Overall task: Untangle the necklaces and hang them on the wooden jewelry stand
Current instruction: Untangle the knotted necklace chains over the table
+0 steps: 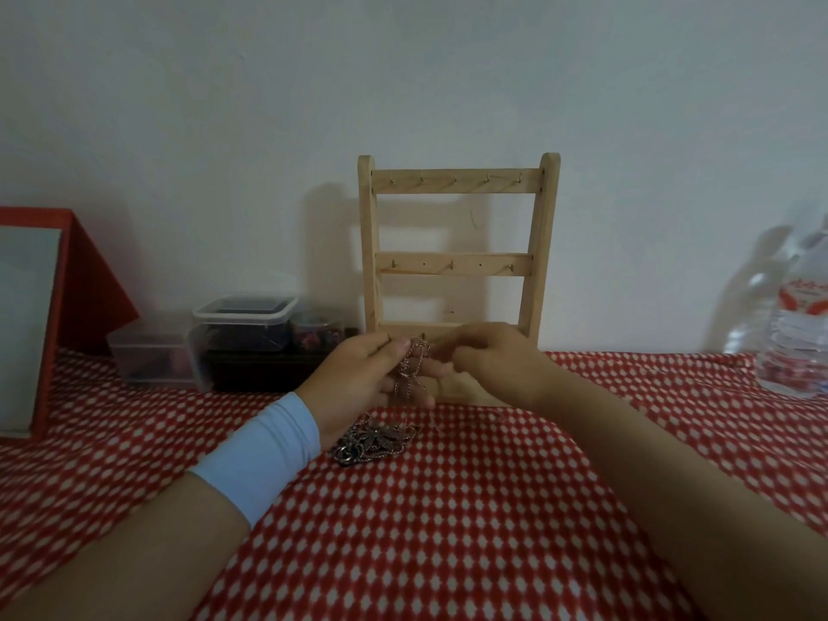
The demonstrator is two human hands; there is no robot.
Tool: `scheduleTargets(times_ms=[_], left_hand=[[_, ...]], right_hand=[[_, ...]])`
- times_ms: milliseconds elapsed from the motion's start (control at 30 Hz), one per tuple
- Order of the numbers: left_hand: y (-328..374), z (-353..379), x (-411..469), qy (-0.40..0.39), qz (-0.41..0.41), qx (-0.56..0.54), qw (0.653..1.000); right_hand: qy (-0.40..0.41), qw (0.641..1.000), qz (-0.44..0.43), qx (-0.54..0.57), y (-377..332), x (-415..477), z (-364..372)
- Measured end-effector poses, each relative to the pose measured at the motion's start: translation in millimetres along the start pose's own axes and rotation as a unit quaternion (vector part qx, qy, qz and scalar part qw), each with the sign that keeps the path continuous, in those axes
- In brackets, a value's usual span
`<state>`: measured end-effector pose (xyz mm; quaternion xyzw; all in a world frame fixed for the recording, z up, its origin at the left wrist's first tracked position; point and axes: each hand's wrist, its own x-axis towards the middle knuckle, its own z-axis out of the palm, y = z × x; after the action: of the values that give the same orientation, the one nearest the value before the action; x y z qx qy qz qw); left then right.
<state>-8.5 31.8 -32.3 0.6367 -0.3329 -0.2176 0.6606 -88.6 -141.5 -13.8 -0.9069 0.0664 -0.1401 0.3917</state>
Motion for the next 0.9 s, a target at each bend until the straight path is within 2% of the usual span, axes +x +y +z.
scheduleTargets(times_ms=[67,100,167,367,467,600,700,833,900], left_hand=[[-0.2,1.5,0.3,-0.012,-0.001,-0.021,1.000],[-0.1,1.8,0.2,-0.015,-0.001,-0.031,0.999],[0.2,2.4,-0.1,-0.007,-0.002,-0.035,0.999],[-1.4,-1.8,2.2,0.047,-0.016,-0.016,0.999],[-2.7,-4.4,3.1,0.035,-0.033,-0.035,0.998],[-6.6,-2.9,4.9,0.031,-0.032,-0.029,0.999],[-7.7,-2.6,5.0,0.035,-0.032,-0.019,0.999],[-6.6,-0.5,3.0,0.002,-0.025,-0.084,0.996],[-9.6,-0.9,3.3,0.001,-0.016,-0.063,0.998]], right_hand=[[-0.051,0.986,-0.009,0.157,-3.8,-1.6,0.6],[-0.075,0.978,-0.013,0.194,-4.3,-1.8,0.3],[-0.088,0.977,-0.024,0.193,-4.2,-2.7,1.0],[-0.052,0.978,0.018,0.201,3.4,1.0,-1.4],[-0.057,0.976,0.034,0.209,3.8,2.4,-1.4],[-0.081,0.989,-0.011,0.126,-2.9,-3.4,2.7],[-0.062,0.988,-0.020,0.143,-2.8,-2.3,5.1],[-0.043,0.982,0.000,0.184,1.1,-0.5,5.7],[-0.025,0.984,0.020,0.176,4.0,1.3,5.2]])
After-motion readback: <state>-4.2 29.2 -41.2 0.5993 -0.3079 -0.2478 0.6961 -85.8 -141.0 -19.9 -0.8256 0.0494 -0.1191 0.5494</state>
